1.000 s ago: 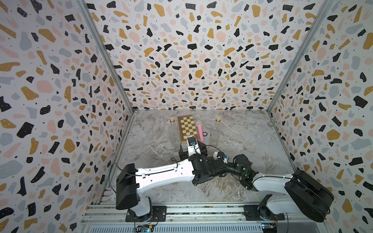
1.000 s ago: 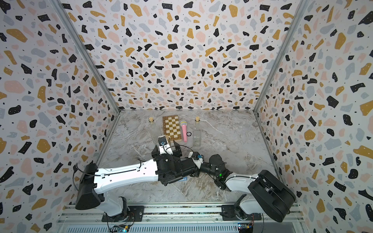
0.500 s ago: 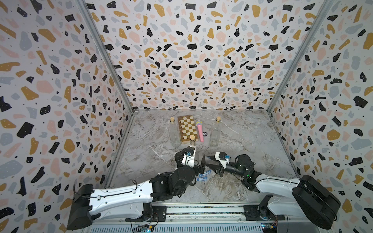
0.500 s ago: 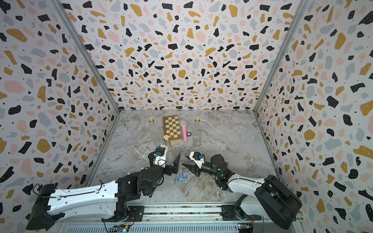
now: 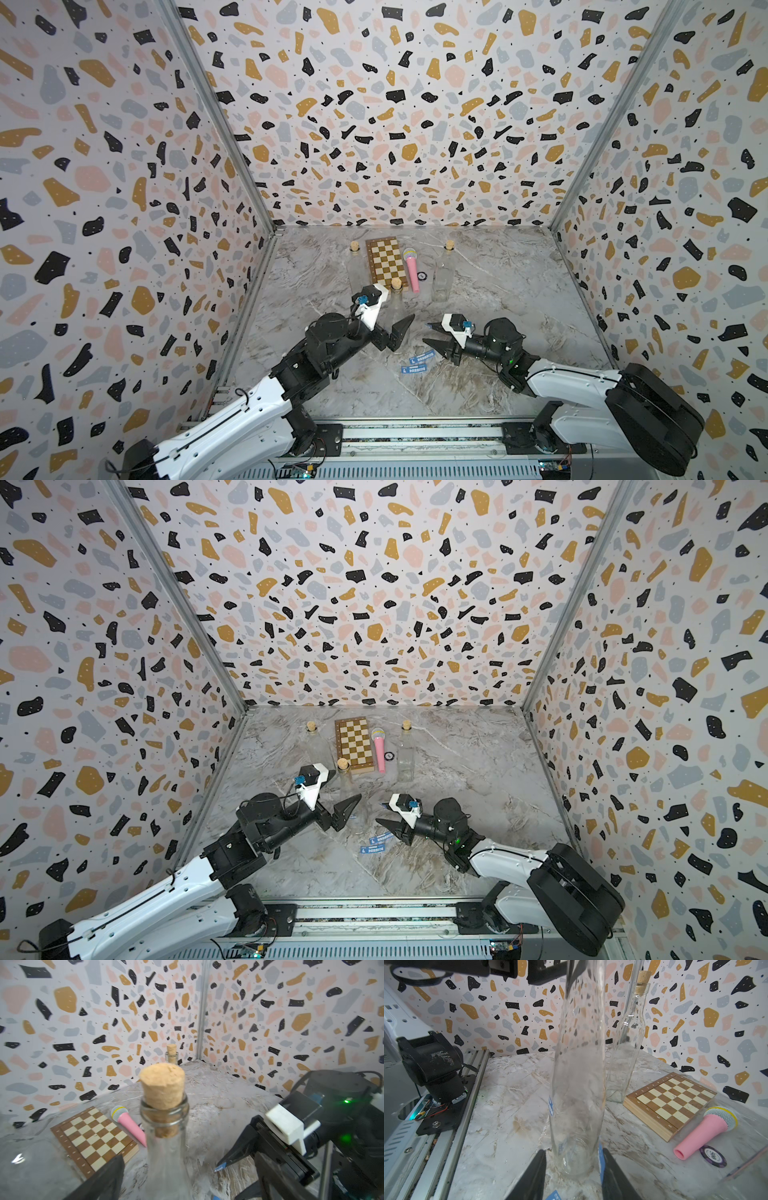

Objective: Remove the label from the bottle
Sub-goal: Hold the bottle at the center of the board.

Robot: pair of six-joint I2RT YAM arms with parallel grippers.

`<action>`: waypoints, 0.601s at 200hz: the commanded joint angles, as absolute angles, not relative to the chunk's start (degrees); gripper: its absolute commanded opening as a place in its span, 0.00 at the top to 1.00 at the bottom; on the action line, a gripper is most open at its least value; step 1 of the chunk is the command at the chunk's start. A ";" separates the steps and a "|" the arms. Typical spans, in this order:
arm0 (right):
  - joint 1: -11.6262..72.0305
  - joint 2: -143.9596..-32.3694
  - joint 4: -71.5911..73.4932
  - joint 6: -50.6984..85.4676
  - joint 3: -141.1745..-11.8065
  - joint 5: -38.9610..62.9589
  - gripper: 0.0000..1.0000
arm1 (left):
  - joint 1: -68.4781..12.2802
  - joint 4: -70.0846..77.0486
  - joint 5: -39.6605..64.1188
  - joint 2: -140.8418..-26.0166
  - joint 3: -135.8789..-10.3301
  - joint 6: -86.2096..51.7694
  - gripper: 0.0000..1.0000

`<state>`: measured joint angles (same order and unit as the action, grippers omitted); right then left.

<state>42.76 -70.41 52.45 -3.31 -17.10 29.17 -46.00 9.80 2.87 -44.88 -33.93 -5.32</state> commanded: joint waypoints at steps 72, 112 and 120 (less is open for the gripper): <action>42.89 -69.09 51.91 -3.31 -19.42 31.79 0.57 | -39.84 26.24 13.13 -51.83 -32.37 -1.30 0.11; 43.02 -68.62 51.50 -3.46 -19.42 32.11 0.57 | -39.01 30.20 14.09 -54.13 -31.37 -1.20 0.24; 42.98 -68.61 51.50 -3.40 -19.42 32.17 0.57 | -38.86 30.84 13.66 -54.80 -31.38 -1.23 0.27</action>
